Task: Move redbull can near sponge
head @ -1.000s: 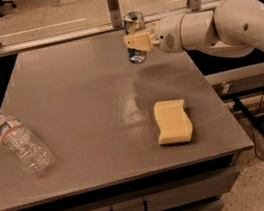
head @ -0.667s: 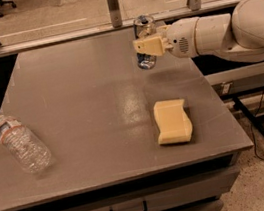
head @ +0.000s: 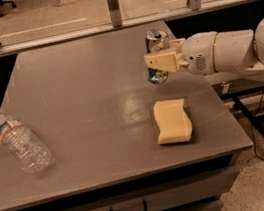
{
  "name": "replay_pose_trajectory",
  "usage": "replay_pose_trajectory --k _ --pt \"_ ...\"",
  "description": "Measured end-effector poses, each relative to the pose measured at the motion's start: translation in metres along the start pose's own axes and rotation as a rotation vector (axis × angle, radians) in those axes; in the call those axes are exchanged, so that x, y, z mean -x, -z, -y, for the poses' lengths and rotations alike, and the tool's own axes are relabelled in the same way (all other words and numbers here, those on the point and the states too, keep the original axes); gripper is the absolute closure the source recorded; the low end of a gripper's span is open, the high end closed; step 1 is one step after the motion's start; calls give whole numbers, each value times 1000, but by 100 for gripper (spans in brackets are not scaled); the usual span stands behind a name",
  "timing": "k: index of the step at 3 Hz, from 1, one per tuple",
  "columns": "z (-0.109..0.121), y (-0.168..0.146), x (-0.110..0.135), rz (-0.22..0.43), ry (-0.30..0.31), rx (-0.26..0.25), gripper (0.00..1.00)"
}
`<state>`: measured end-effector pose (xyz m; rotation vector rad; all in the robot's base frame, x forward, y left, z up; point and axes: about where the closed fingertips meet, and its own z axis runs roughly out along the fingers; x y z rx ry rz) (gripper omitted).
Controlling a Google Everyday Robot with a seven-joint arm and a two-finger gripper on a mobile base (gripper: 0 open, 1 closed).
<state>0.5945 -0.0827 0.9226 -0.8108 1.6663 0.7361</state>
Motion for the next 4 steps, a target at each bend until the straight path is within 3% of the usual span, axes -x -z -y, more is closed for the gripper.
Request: replay_pose_trajectory --k 2,4 --pt "-16 3 -30 -17 66 14 59" --pt "-4 3 -43 -17 99 -14 13"
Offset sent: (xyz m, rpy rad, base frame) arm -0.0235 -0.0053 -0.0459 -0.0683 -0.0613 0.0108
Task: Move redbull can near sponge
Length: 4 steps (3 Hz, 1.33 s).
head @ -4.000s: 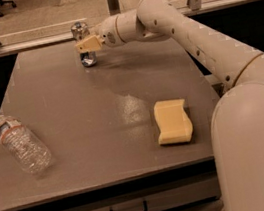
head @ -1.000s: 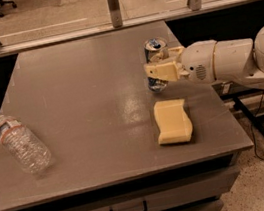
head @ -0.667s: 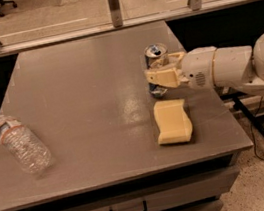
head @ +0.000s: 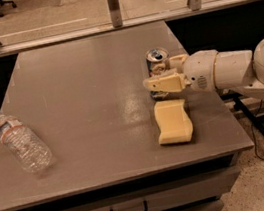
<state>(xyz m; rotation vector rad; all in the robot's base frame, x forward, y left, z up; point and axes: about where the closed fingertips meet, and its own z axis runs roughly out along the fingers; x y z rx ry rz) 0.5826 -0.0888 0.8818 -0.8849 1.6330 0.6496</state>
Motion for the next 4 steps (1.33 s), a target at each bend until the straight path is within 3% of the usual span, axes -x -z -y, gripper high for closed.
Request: replay_pose_trajectory --k 1,2,3,4 --pt "6 7 -3 -6 -2 -31 0" --pt "10 27 -2 -14 -15 -103 0" --pt "8 64 -1 -18 -39 -222 0" --pt "5 121 -3 -41 -65 -391 0"
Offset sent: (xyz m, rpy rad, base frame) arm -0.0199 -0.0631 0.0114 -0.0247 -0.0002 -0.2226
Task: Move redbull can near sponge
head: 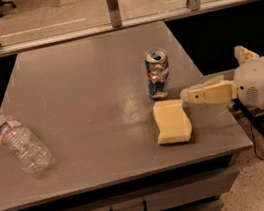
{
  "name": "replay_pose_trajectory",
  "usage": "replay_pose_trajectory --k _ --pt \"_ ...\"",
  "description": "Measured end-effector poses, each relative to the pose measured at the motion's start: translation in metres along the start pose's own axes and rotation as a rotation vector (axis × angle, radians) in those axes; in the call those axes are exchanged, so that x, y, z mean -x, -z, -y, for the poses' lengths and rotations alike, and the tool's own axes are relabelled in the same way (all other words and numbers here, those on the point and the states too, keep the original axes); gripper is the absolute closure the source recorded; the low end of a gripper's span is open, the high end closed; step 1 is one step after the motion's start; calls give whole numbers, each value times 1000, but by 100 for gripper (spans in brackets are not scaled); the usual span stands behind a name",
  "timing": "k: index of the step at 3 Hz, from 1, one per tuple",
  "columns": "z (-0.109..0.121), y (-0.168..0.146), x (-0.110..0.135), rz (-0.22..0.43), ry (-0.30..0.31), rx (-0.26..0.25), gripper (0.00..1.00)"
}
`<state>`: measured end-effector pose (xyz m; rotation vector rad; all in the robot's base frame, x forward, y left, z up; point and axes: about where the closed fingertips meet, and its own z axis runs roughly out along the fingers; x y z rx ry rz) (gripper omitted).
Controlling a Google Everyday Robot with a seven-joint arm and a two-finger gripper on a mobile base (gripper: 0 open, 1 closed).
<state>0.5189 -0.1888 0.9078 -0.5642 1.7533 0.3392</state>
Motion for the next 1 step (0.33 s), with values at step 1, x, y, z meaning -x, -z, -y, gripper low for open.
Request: replay_pose_trajectory --k 1 --pt "8 14 -2 -5 -2 -36 0"
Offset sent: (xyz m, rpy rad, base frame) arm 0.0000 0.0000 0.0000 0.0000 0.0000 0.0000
